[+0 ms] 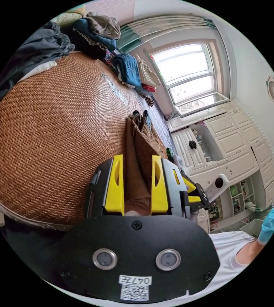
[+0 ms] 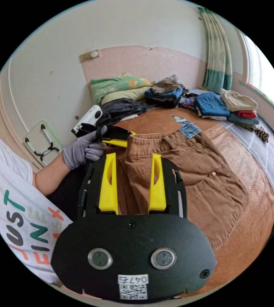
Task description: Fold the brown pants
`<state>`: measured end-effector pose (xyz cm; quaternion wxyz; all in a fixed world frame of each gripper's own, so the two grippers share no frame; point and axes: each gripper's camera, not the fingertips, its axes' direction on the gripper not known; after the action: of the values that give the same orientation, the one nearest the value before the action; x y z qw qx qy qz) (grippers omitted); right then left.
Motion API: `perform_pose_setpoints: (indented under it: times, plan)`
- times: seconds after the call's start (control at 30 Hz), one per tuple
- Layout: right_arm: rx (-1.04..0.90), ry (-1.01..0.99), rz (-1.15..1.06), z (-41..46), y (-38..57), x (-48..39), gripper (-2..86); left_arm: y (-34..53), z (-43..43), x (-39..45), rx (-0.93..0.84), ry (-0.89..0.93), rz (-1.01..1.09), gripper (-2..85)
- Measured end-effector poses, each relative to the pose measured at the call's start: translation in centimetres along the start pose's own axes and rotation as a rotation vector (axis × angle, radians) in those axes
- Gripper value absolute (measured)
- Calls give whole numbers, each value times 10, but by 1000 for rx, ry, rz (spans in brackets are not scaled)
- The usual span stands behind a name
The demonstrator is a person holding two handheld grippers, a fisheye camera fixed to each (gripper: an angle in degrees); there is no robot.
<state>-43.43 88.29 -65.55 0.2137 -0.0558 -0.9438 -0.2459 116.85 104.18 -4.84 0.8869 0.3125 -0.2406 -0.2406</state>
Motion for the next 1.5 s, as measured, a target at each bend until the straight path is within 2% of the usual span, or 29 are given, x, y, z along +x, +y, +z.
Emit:
perform_pose_setpoints:
  times: [0.1,0.17,0.23,0.33,0.53,0.63,0.8,0.93,0.97,1.1,1.17,1.3,1.4,1.5]
  plan:
    - [138,248,254,-81,62,90,103,8,-3,0,-5,12,12,146]
    - [150,284,440,-110,109,154,109,13,-4,-1,-17,43,16,162]
    - [141,218,644,-119,172,226,121,16,-4,-2,-32,54,16,168]
    - [144,79,829,-100,237,283,139,24,-9,-3,-35,77,6,174]
    - [315,-223,949,-54,294,328,117,32,-23,4,-38,103,3,192]
    - [311,-251,960,-36,294,338,102,31,-39,4,-41,214,-3,226]
    - [283,-209,925,-22,271,336,95,36,-52,27,-71,100,38,206]
    - [234,-196,900,-13,246,338,59,45,-58,61,-105,-16,105,154]
    - [231,-188,905,-12,244,339,51,48,-49,67,-146,-6,109,142]
    - [235,-103,856,-19,211,322,25,62,-73,84,-74,-23,147,97]
    - [212,-15,796,-29,179,305,22,70,-102,86,4,106,136,77]
    - [163,56,529,-48,57,252,18,85,-160,108,48,261,181,67]
    - [82,65,237,-36,-66,200,19,114,-247,156,159,227,290,65]
    - [87,-21,-11,-11,-194,153,19,164,-361,186,379,143,316,65]
